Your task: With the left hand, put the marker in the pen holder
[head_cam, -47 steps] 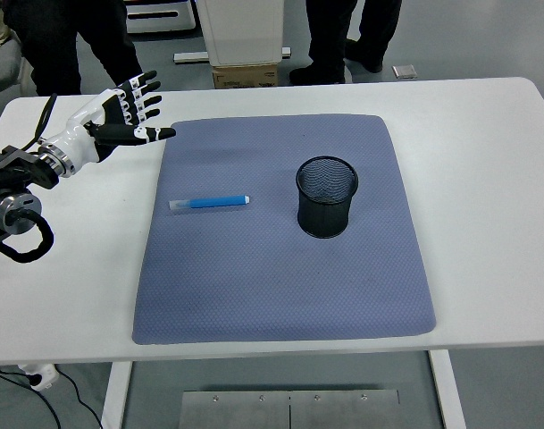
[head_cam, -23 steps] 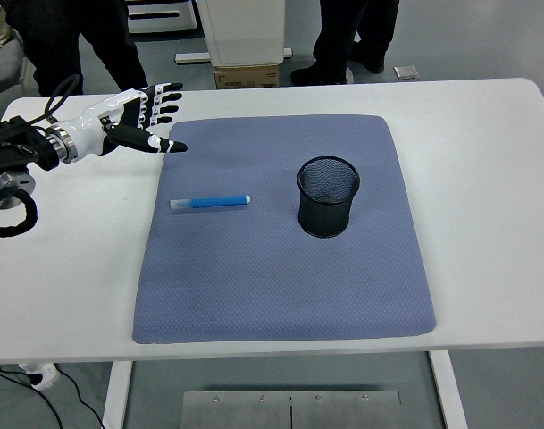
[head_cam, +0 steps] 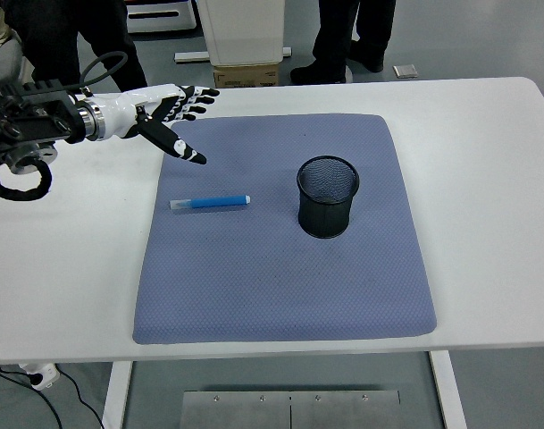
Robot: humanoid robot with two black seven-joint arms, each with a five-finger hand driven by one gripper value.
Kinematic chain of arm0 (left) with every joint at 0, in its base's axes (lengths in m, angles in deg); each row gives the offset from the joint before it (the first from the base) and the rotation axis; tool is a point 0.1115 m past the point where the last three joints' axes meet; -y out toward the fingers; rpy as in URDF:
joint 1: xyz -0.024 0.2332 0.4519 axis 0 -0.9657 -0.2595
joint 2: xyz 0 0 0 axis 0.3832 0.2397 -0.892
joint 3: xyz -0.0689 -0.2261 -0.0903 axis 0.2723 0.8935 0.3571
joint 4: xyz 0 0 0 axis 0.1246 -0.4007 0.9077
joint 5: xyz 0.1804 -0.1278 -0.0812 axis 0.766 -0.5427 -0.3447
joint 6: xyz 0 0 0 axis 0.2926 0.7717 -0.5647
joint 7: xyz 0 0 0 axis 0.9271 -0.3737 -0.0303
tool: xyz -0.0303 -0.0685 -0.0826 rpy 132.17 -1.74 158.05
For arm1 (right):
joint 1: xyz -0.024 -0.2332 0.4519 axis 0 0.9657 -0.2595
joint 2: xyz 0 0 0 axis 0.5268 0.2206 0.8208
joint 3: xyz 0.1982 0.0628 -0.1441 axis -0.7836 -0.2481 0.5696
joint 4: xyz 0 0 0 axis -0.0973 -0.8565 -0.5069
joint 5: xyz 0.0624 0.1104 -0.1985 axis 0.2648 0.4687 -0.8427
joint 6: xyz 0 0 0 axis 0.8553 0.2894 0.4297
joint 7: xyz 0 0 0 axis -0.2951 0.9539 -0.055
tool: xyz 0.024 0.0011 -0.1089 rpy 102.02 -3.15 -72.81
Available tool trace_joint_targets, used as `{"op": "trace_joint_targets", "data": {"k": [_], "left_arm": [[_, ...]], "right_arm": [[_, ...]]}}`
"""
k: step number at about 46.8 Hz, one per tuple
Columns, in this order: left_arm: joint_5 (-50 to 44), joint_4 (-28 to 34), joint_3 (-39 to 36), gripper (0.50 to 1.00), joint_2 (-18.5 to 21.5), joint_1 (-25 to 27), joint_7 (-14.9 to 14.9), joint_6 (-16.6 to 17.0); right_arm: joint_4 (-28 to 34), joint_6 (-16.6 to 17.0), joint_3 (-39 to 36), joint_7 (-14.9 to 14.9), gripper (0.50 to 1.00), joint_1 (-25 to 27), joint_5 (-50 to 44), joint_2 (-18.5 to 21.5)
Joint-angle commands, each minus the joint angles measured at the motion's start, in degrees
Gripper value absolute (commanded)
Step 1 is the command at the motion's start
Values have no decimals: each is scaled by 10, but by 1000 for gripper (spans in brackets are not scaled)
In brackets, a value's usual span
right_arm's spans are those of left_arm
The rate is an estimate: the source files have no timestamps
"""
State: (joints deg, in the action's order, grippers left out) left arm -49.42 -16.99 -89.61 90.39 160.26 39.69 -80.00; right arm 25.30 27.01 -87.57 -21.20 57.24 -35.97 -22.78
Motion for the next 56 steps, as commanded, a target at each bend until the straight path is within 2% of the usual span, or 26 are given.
{"op": "trace_joint_targets", "data": {"k": [1, 12, 13, 15, 18, 21, 28, 36, 47, 56], "left_arm": [[0, 0, -19, 1000, -14, 13, -1, -1], [0, 33, -56, 1000, -30, 55, -11, 3], [0, 48, -57, 1000, -29, 66, -49, 4], [0, 57, -57, 1000, -29, 72, -80, 4], [0, 69, -56, 1000, -29, 84, -114, 5], [0, 72, -56, 1000, -29, 91, -130, 5], [0, 79, -56, 1000, -31, 99, -135, 3], [0, 82, -78, 1000, -55, 131, -135, 0], [0, 91, -141, 1000, -120, 170, -134, -1], [-2, 104, -184, 1000, -157, 188, -134, -2]], "right_arm": [[0, 0, 0, 0, 1000, 0, 0, 0], [0, 0, 0, 0, 1000, 0, 0, 0], [0, 0, 0, 0, 1000, 0, 0, 0], [0, 1, 0, 0, 1000, 0, 0, 0], [0, 0, 0, 0, 1000, 0, 0, 0], [0, 0, 0, 0, 1000, 0, 0, 0], [0, 0, 0, 0, 1000, 0, 0, 0], [0, 0, 0, 0, 1000, 0, 0, 0], [0, 0, 0, 0, 1000, 0, 0, 0], [0, 0, 0, 0, 1000, 0, 0, 0]]}}
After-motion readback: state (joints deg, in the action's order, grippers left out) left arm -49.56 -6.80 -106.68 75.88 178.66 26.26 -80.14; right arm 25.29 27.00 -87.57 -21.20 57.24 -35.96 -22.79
